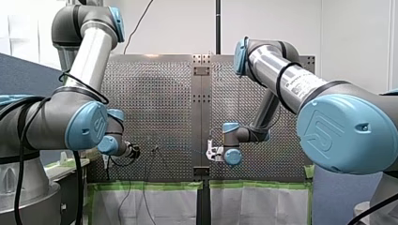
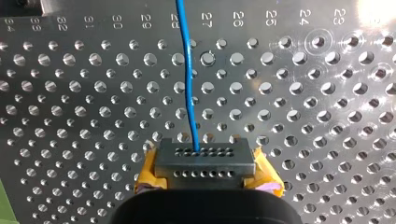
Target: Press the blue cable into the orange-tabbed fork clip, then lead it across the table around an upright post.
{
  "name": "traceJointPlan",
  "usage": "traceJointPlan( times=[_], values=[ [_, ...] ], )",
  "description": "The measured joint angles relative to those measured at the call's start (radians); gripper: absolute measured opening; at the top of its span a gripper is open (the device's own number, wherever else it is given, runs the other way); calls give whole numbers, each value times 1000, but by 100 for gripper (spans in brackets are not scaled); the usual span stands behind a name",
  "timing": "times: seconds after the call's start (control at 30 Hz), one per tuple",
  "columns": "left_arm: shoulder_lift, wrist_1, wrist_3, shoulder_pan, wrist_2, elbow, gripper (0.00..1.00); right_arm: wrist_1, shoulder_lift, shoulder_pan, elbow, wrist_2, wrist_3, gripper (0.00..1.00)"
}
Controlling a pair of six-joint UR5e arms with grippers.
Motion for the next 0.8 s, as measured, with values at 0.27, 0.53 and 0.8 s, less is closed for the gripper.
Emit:
traceJointPlan(
  times=[0.27,0.53,0.8],
  values=[
    [62,7,31,-17,-16,-62,100,1,1,0,0,0,0,0],
    [124,29,76,-45,-67,-124,100,0,3,0,0,0,0,0],
    [195,69,81,-76,-109,-197,100,0,4,0,0,-4,0,0]
  ],
)
